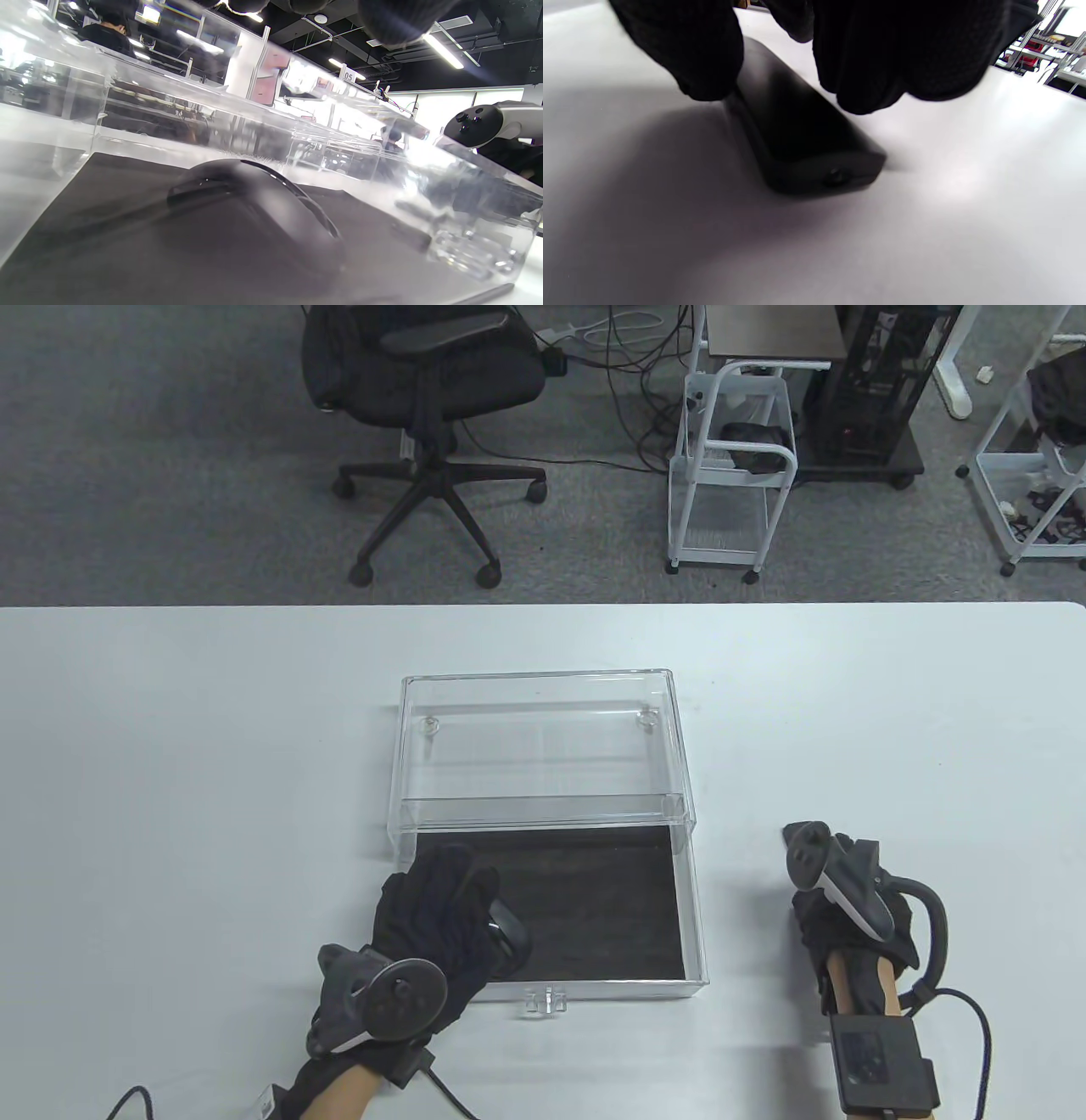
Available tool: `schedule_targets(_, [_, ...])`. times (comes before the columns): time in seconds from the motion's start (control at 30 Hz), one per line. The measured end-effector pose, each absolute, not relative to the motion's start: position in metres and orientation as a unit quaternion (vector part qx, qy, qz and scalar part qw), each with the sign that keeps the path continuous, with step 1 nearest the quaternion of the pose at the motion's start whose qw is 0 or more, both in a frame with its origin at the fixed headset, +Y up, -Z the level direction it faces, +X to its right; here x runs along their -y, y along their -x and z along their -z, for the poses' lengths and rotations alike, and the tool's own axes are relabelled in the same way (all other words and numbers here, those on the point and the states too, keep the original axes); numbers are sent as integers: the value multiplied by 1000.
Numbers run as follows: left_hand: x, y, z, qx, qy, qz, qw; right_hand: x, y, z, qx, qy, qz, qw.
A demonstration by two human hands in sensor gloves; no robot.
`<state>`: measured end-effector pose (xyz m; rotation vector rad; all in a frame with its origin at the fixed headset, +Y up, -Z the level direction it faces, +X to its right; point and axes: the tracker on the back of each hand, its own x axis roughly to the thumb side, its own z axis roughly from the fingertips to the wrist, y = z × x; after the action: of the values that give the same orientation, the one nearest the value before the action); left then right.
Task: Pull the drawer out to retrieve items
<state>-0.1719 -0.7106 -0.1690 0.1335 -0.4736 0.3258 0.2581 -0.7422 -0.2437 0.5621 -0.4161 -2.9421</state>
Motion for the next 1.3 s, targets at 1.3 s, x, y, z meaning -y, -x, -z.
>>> schedule_targets(1.3, [699,144,205,314,124,107,935,691,-71,146,-110,165,967,-158])
